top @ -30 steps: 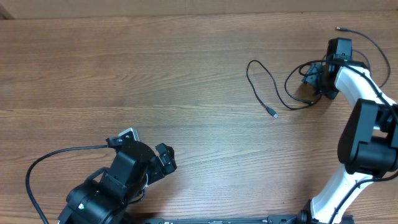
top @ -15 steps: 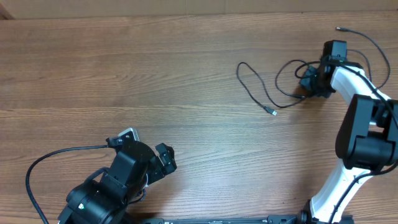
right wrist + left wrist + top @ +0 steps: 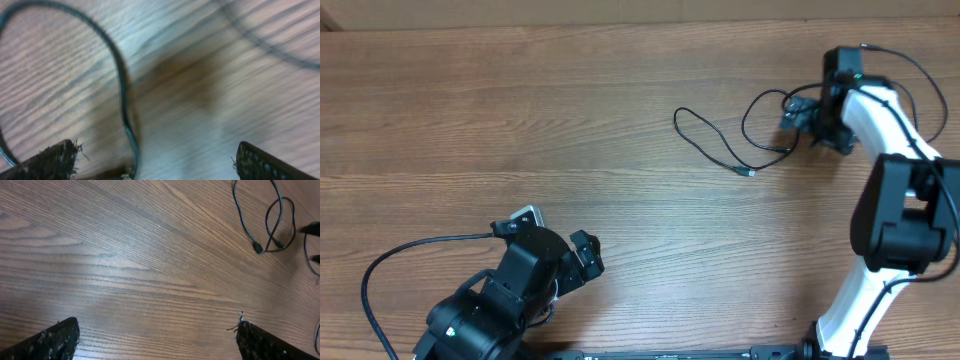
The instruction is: Untangle cables
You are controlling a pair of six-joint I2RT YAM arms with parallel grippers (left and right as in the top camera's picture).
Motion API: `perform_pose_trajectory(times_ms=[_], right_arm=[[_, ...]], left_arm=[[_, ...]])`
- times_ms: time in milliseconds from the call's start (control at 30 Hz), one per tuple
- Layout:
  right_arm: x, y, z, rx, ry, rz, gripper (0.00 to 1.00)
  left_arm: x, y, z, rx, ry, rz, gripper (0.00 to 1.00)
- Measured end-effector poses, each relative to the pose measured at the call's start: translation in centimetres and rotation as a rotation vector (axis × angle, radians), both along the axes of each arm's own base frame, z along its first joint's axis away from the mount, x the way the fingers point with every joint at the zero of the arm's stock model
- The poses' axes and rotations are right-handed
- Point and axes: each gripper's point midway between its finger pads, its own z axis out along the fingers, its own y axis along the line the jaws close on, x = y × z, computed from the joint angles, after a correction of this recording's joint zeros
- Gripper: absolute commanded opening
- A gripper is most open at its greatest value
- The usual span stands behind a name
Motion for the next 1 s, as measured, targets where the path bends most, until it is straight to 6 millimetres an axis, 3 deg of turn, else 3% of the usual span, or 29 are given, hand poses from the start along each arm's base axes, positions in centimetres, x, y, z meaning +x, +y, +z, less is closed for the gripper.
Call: perform_pose_trajectory(times_ms=[133,233,300,367,467,633,800,933,1000], right_arm=[[-1.2,-0.4,8.1,-0.032,-0.114,0.017,1.00],[-3.5,0.7,16.7,-0.015,-0.286,0.034,1.00],[-6.4,1.8,23.4,0.002,-0.437,0.055,1.00],[-9.4,2.7,27.4,0.019,-0.528,0.074,1.00],[-16.1,4.4,32.0,0.048,-0.635,0.106,1.00],[-24.4,6.0,34.7,0.057,-0.737,0.131,1.00],[-31.8,7.1,35.5,0.049,-0.833,0.146,1.00],[-36.6,7.7,34.3,0.047,-0.853,0.150,1.00],[-38.1,7.9,33.3,0.052,-0.830,0.147,1.00]], left_arm=[[0.0,0.0,0.0,0.000,0.000,0.000,1.00],[0.0,0.0,0.0,0.000,0.000,0.000,1.00],[0.0,0.0,0.0,0.000,-0.001,0.000,0.99],[0.0,0.0,0.0,0.000,0.000,0.000,1.00],[0.0,0.0,0.0,0.000,0.000,0.000,1.00],[0.0,0.0,0.0,0.000,0.000,0.000,1.00],[0.0,0.0,0.0,0.000,0.000,0.000,1.00],[0.0,0.0,0.0,0.000,-0.001,0.000,1.00],[0.0,0.0,0.0,0.000,0.000,0.000,1.00]])
